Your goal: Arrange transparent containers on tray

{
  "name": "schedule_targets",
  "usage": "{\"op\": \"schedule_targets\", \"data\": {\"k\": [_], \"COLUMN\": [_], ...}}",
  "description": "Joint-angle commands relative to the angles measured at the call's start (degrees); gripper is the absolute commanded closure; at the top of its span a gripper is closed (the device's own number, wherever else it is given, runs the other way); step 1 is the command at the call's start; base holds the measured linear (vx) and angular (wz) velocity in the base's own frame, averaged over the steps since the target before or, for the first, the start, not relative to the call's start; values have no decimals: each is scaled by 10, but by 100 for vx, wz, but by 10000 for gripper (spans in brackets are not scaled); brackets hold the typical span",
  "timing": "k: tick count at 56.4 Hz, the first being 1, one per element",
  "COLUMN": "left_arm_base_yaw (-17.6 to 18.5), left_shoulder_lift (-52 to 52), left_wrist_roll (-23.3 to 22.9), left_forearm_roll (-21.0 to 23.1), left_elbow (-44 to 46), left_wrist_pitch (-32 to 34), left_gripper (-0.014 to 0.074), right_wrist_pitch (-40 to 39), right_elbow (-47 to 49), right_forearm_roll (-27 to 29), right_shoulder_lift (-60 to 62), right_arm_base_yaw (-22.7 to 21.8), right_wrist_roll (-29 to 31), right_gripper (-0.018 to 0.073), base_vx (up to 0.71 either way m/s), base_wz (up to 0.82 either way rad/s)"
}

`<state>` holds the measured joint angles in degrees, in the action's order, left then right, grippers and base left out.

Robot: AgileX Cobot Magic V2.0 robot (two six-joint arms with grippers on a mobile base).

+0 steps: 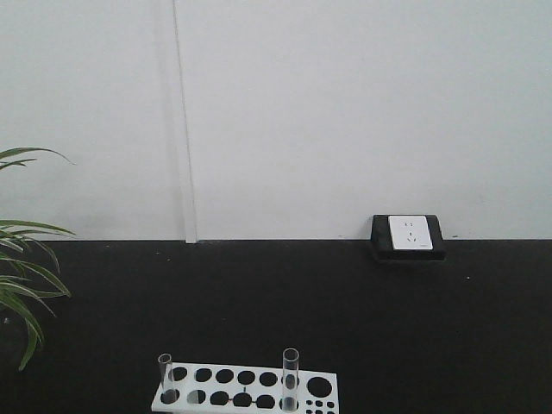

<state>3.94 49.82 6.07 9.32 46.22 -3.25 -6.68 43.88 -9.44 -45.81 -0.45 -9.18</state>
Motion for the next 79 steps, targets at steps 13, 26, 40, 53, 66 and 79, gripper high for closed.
{"op": "schedule_targets", "data": {"k": [13, 26, 40, 53, 66, 79], "left_arm_base_yaw": [0, 1, 1, 4, 42, 53], "left_shoulder_lift": [-5, -5, -28, -50, -30, 100], "left_wrist_roll": [-6, -5, -5, -5, -85, -218], "left_forearm_roll": [3, 3, 2, -42, -186, -371], "left_elbow": [21, 13, -82, -201, -308, -320], "left_wrist_pitch": [62, 64, 161, 237, 340, 477], "left_gripper": [10, 41, 43, 43, 43, 43], "right_wrist_pitch": [-52, -131, -345, -347, -370, -496], "right_elbow": [20, -19, -153, -221, -233, -233], "right_forearm_roll": [8, 13, -70, -156, -239, -256], "right_shoulder_lift": [-4, -4, -4, -12, -73, -184], "right_arm_base_yaw": [-4, -1, 23, 23, 23, 23], "right_wrist_roll": [-6, -15, -39, -78, -109, -123], "right_gripper": [-157, -85, -10, -6, -6, -6], "base_vx": [0, 0, 0, 0, 0, 0], "base_wz": [0, 0, 0, 0, 0, 0]}}
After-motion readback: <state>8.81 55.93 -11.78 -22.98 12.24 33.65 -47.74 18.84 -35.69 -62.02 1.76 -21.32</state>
